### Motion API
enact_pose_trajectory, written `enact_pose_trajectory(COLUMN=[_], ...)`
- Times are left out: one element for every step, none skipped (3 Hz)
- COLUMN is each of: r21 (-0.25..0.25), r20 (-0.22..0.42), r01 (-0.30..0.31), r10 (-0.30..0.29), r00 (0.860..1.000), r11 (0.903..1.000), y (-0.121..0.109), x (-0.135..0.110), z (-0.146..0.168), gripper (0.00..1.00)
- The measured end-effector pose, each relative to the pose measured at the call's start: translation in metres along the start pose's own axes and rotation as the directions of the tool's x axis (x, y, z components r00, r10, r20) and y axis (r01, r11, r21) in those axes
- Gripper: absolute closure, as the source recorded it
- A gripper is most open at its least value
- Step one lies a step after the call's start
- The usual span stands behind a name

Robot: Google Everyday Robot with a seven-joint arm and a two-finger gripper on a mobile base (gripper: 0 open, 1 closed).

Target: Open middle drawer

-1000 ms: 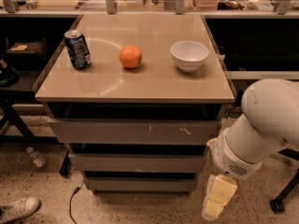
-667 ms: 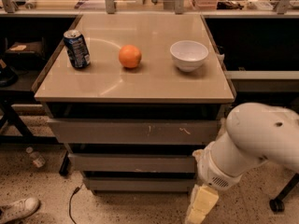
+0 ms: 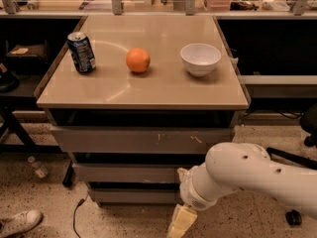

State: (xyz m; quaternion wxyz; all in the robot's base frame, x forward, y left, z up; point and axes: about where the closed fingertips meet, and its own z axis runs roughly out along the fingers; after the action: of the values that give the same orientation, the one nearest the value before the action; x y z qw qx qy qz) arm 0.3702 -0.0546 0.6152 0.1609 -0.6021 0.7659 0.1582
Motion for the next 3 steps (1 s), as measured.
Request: enact_pose_trajectory(r21=[0.039, 0.050, 0.050], r20=[0.016, 0.020, 0.020], r01=[0.027, 0.034, 0.034], r10=[-0.028, -0.035, -0.035], r00=[0.999, 0.999, 0.999], r11=[0.9989, 0.9981, 0.9982], y=[-0.0174, -0.0198, -0.0196], x=[-0.0137, -0.0188, -0.0186], z=[0.0312, 0.0311, 0.0312], gripper=[0.00, 0.00, 0.00])
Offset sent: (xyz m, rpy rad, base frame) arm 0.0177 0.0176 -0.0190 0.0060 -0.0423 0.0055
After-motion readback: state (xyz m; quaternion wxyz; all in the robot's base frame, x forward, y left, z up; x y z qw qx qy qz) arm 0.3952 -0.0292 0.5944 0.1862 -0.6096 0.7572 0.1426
